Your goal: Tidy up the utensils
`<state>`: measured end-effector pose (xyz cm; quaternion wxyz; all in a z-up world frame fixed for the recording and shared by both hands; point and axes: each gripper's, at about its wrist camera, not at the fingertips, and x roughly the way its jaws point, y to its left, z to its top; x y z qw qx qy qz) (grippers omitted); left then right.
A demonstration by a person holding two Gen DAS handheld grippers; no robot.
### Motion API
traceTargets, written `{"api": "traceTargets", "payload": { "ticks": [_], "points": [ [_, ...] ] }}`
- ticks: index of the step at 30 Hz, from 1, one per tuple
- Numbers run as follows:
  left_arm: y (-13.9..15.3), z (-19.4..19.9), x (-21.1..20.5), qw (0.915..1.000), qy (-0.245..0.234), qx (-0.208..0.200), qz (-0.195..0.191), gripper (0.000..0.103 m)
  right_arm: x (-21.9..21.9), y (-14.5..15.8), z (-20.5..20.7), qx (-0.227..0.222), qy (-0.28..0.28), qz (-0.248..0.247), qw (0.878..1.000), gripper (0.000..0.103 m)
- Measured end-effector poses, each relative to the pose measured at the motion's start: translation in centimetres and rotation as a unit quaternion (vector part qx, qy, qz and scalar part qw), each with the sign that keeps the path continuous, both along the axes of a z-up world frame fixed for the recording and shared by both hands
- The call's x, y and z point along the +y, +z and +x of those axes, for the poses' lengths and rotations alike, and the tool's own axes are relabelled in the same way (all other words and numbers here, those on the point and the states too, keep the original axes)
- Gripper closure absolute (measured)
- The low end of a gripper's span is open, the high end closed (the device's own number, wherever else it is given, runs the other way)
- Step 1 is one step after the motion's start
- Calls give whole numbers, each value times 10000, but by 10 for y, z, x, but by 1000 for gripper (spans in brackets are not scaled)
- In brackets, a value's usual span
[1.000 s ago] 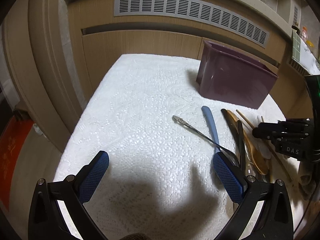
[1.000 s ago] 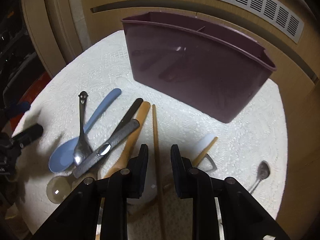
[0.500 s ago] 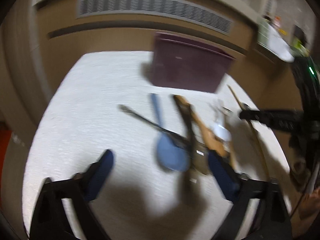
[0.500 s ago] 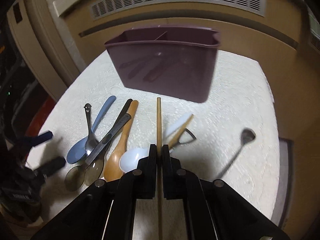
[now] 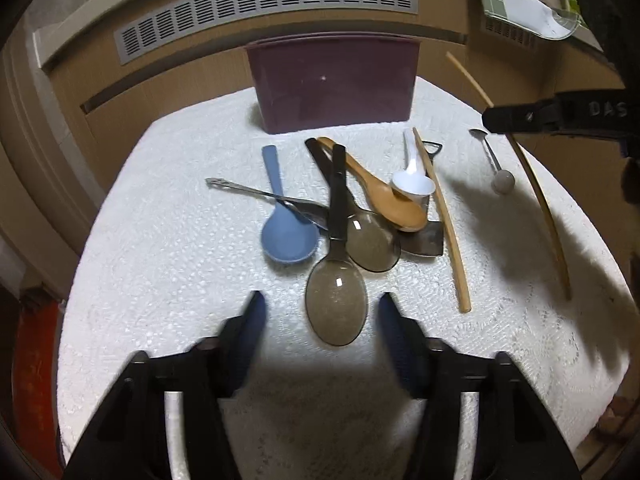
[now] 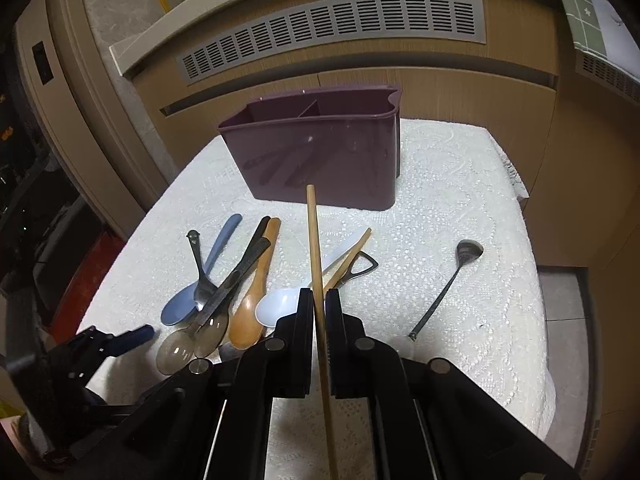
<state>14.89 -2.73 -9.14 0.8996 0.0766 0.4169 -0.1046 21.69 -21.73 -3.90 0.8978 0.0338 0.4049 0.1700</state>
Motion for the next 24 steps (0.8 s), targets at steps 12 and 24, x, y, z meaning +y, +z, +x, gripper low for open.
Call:
{"api": "traceTargets", "payload": {
  "ticks": [12, 24],
  "points": [
    [93, -8, 18, 9885, 142, -1460, -366, 79, -3, 39, -29, -543, -103, -8, 9985, 98],
    [114, 15, 35, 9882, 229, -1375, -631, 87, 4, 59, -26, -747, -29, -82, 9972, 98]
  ]
}}
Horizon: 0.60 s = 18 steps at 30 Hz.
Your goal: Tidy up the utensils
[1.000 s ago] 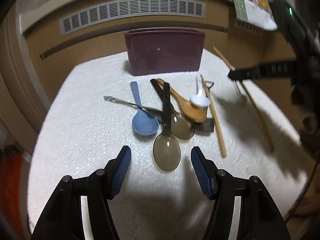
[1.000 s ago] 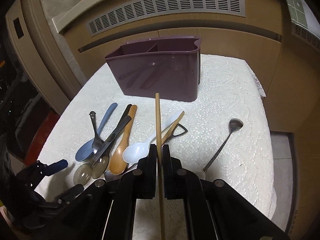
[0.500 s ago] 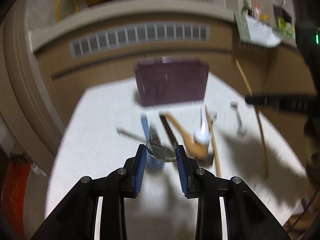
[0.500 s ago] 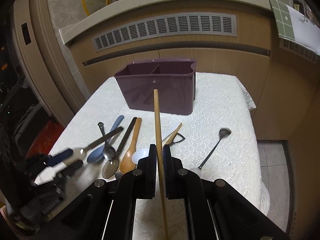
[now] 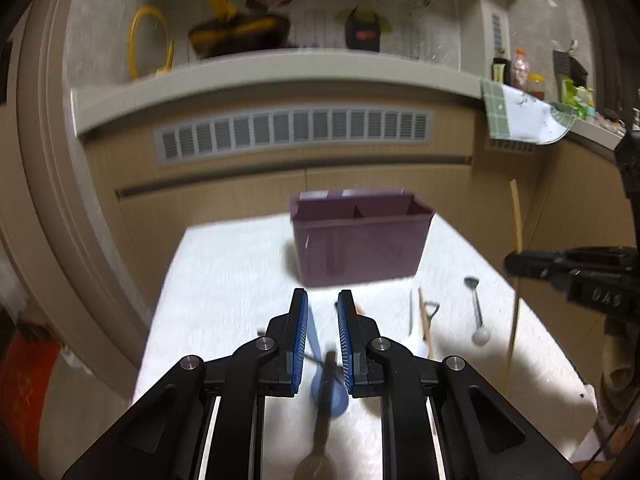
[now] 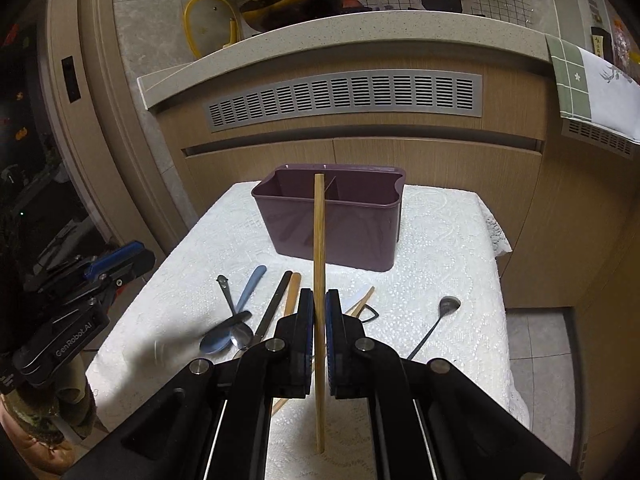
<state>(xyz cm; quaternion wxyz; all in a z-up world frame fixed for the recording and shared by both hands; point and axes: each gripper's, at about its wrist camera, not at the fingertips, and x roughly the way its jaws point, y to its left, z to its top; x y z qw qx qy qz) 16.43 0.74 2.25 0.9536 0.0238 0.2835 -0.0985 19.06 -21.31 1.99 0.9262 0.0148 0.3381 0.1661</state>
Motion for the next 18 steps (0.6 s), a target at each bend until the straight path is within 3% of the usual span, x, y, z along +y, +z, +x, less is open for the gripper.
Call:
{"api": "traceTargets", "payload": {
  "ticks": [6, 7, 8, 9, 11, 18],
  "points": [
    [-38, -13, 31, 9970, -34, 723, -269, 85, 1, -8, 2, 156, 36, -78, 9998, 98],
    [-46, -21, 34, 9959, -127, 836, -328, 80, 1, -9, 2, 173, 41, -69, 9998, 98],
    [-51, -29, 34, 9954, -187, 871, -343, 67, 2, -9, 1, 177, 45, -67, 9998, 98],
    [-58, -38, 33, 9950, -236, 913, -334, 45, 2, -10, 0, 179, 48, -67, 9998, 98],
    [-70, -56, 31, 9948, -236, 951, -262, 32, 2, -10, 0, 181, 40, -73, 9998, 98],
    [-108, -71, 17, 9890, 363, 1431, -74, 37, 10, -15, -8, 153, 55, -131, 9998, 98]
  ]
}}
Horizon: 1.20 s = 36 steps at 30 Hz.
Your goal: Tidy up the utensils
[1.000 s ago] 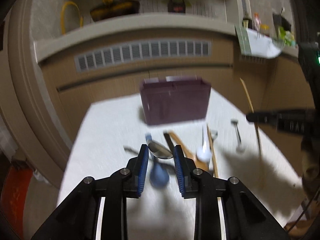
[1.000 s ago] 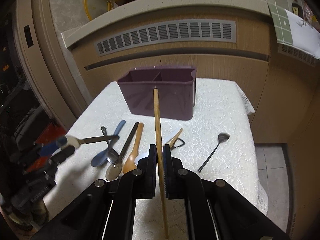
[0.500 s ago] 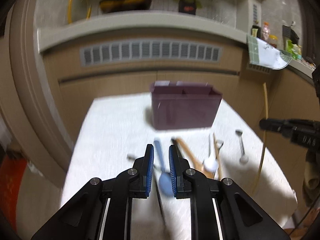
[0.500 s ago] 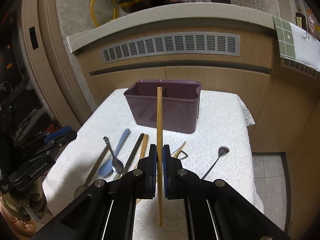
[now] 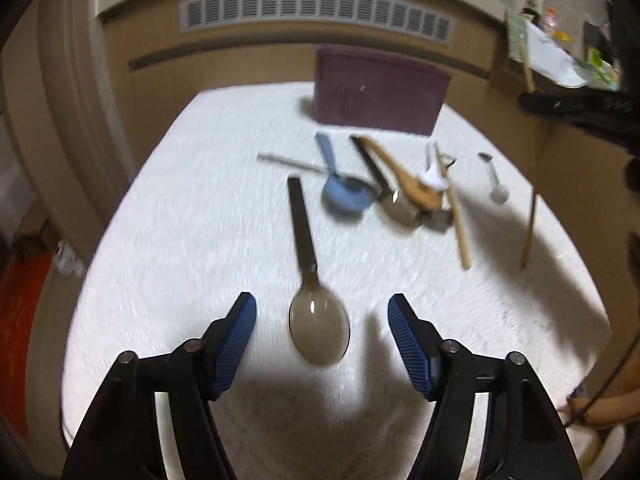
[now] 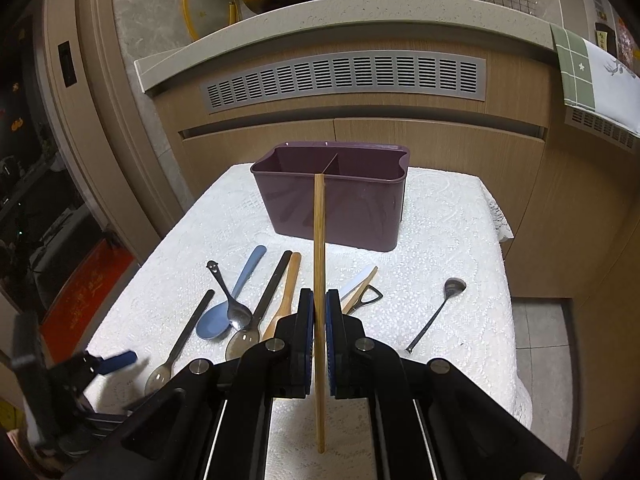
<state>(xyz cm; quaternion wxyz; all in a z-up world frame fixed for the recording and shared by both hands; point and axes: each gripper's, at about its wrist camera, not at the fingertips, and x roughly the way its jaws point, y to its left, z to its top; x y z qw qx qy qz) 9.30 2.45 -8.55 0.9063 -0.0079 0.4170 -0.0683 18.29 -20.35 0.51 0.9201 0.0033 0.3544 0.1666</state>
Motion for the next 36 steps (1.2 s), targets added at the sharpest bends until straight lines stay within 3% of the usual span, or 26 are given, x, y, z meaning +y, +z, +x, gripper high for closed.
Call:
{"api": "traceTargets", "payload": {
  "ticks": [3, 4, 6, 13, 14, 15, 21, 31, 32, 34, 35, 36],
  "points": [
    [-13, 1, 0, 9997, 162, 125, 143, 38, 3, -3, -3, -23, 3, -50, 10000, 98],
    [-13, 1, -2, 9994, 220, -17, 254, 42, 4, -3, -4, -39, -9, -66, 10000, 98],
    [-10, 4, -1, 9993, 239, -101, 274, 70, 6, -4, -5, -73, -34, -106, 9999, 98],
    [40, 8, 15, 9946, 267, -983, 174, 73, 3, 4, -8, -225, -73, -32, 9997, 98],
    [48, 10, 14, 9933, 266, -1103, 199, 91, 2, 5, -7, -236, -80, -17, 9997, 98],
    [56, 13, 15, 9924, 271, -1184, 215, 92, 2, 6, -7, -259, -90, -3, 9996, 98],
    [83, 36, 22, 9892, 349, -1414, 191, 92, 1, 12, -4, -331, -148, 11, 9993, 98],
    [49, 25, 33, 9970, 243, -728, -70, 90, 3, 11, -5, -308, -128, -74, 9994, 98],
    [45, 21, 34, 9974, 211, -688, -98, 86, 4, 11, -5, -305, -123, -85, 9994, 98],
    [37, 10, 38, 9976, 137, -632, -227, 66, 4, 11, -6, -307, -127, -107, 9994, 98],
    [33, 5, 39, 9976, 115, -634, -254, 47, 4, 11, -6, -306, -131, -111, 9994, 98],
    [30, -2, 41, 9974, 127, -677, -218, 38, 3, 10, -6, -300, -134, -111, 9994, 98]
  ]
}}
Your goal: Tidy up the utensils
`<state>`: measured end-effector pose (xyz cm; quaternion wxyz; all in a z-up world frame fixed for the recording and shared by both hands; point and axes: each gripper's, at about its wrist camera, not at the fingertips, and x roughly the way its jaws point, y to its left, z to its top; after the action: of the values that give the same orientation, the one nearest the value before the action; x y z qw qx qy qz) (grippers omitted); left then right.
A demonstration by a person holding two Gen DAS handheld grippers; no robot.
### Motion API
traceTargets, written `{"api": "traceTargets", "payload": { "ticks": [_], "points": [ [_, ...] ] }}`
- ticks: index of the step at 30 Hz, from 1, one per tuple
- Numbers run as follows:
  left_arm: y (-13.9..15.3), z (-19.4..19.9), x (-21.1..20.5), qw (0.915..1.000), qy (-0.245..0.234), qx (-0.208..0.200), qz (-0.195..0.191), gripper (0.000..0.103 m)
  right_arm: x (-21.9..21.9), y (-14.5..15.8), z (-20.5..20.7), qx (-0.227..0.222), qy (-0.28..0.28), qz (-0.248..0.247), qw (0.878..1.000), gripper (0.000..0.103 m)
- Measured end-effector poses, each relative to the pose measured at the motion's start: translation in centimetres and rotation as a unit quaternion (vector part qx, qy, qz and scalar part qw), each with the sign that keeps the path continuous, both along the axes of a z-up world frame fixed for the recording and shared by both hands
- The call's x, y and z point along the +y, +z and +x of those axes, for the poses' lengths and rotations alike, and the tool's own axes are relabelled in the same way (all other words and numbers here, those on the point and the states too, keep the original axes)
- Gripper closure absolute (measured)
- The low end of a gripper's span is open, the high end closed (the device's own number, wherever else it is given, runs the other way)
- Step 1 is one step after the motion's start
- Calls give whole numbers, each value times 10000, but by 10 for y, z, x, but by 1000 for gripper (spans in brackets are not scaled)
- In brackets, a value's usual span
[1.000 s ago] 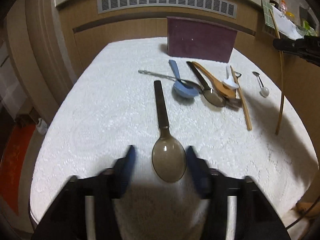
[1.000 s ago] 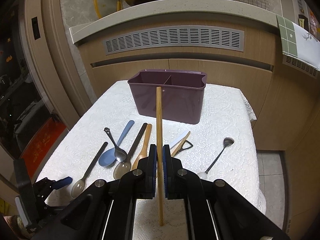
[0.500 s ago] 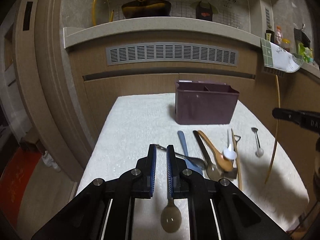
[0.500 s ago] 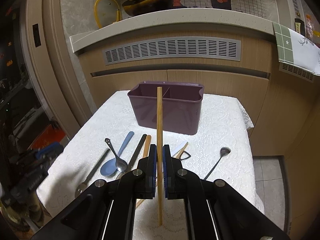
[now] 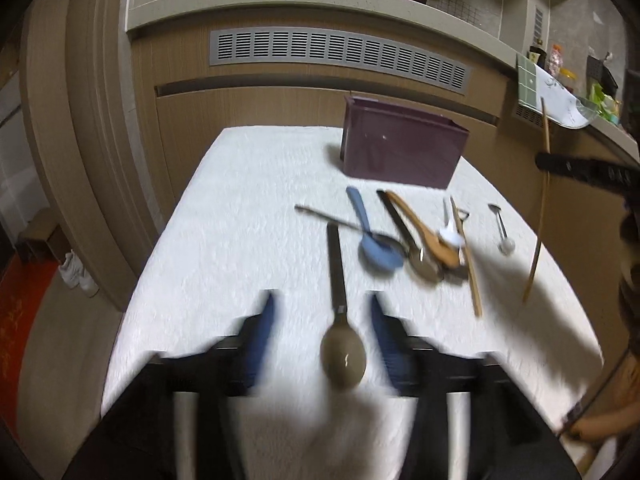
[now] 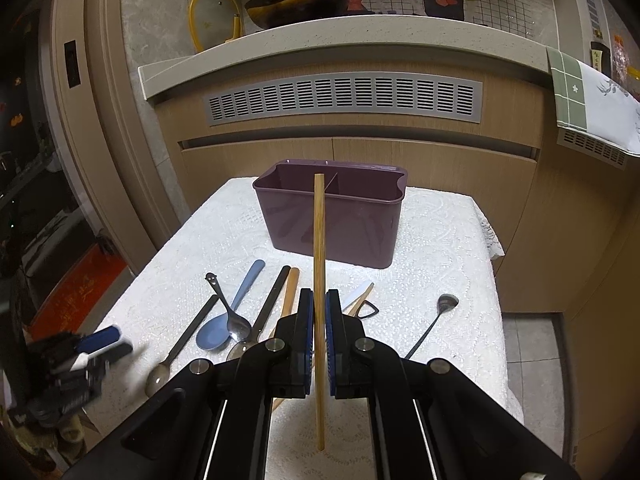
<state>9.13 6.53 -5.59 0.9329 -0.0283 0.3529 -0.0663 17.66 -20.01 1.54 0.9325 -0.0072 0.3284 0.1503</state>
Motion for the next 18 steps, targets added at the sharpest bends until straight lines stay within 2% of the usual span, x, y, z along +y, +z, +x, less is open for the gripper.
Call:
{"api": "traceTargets", "payload": {
  "ticks": [2, 6, 8, 13, 14, 16, 17, 18],
  "points": [
    [-8, -10, 2, 9998, 77, -44, 156, 38, 0, 0, 1, 24, 4, 5, 10000, 98],
    [-24, -13, 5, 9994, 191, 249, 146, 38, 5, -2, 1, 70, 76, 14, 9999, 98],
    [-28, -11, -2, 9993, 102, 314, 148, 38, 7, -4, 1, 87, 121, -6, 9999, 98],
    [-39, 4, -32, 9973, -147, 506, 520, 40, 9, -7, 2, 109, 148, -45, 9998, 98],
    [-43, 10, -34, 9965, -79, 645, 533, 48, 9, -8, 1, 110, 141, -42, 9998, 98],
    [-44, 13, -34, 9970, 8, 642, 441, 56, 8, -8, 1, 106, 125, -54, 9999, 98],
    [-42, 14, -33, 9971, 19, 630, 434, 69, 7, -8, 1, 99, 113, -59, 9999, 98],
    [-40, 15, -33, 9971, 47, 633, 432, 69, 6, -7, 0, 91, 99, -61, 9999, 98]
  ]
}}
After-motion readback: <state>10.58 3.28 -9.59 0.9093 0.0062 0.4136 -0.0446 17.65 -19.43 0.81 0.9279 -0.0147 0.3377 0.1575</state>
